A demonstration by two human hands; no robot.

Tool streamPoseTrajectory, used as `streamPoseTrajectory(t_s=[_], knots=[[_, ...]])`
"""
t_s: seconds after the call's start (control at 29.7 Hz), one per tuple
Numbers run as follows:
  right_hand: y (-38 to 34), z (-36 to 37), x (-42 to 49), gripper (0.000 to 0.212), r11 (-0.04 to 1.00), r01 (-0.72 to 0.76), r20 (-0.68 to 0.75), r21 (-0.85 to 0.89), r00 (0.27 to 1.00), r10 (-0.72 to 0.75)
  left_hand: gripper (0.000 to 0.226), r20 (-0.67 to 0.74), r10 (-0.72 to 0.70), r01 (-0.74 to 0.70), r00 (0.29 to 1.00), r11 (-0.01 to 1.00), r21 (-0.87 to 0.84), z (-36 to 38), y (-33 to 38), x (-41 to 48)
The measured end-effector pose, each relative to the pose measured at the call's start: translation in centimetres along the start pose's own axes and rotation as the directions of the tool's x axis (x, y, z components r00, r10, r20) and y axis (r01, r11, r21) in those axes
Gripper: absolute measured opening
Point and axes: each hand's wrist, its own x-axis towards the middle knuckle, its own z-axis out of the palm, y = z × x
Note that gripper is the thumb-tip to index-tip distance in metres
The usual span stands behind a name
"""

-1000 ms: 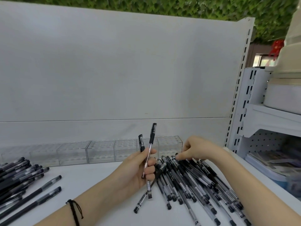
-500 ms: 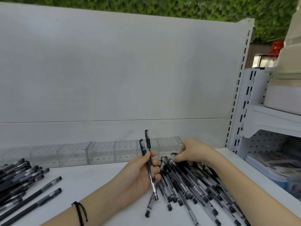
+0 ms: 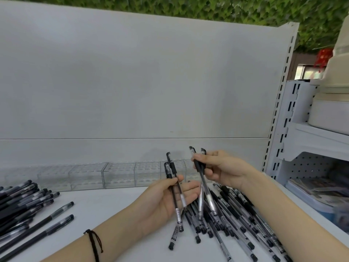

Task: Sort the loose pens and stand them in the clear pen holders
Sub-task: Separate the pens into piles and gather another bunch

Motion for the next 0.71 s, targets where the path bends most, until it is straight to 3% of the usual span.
streamPoseTrajectory(t_s=[0.17, 0.34, 0.47, 0.64, 0.71], knots=[[1.1, 1.7, 0.7, 0.016, 0.997, 0.075, 0.001, 0.003, 0.997, -0.075, 0.032, 0.081, -0.052, 0.039, 0.995, 0.987, 0.159, 0.1, -0.2, -0.4], [1.5, 2.2, 0.9, 0.01, 0.976, 0.162, -0.056, -0.145, 0.983, -0.172, 0.033, 0.073, -0.035, 0.021, 0.997, 0.982, 0.189, -0.3, -0.1, -0.2], [1.2, 2.7, 0.4, 0.017, 0.933, 0.203, -0.054, -0.296, 0.972, -0.229, 0.036, 0.104, 0.004, -0.027, 0.995, 0.975, 0.221, -0.5, -0.2, 0.3], [0.5, 2.1, 0.0, 0.048, 0.797, 0.076, -0.175, -0.599, 0.959, -0.223, 0.03, 0.054, 0.095, -0.105, 0.994, 0.968, 0.227, -0.6, 0.4, 0.5], [0.5, 1.0, 0.0, 0.051, 0.66, -0.026, -0.214, -0.751, 0.955, -0.205, 0.027, 0.023, 0.123, -0.125, 0.992, 0.964, 0.234, -0.9, 0.6, 0.5]])
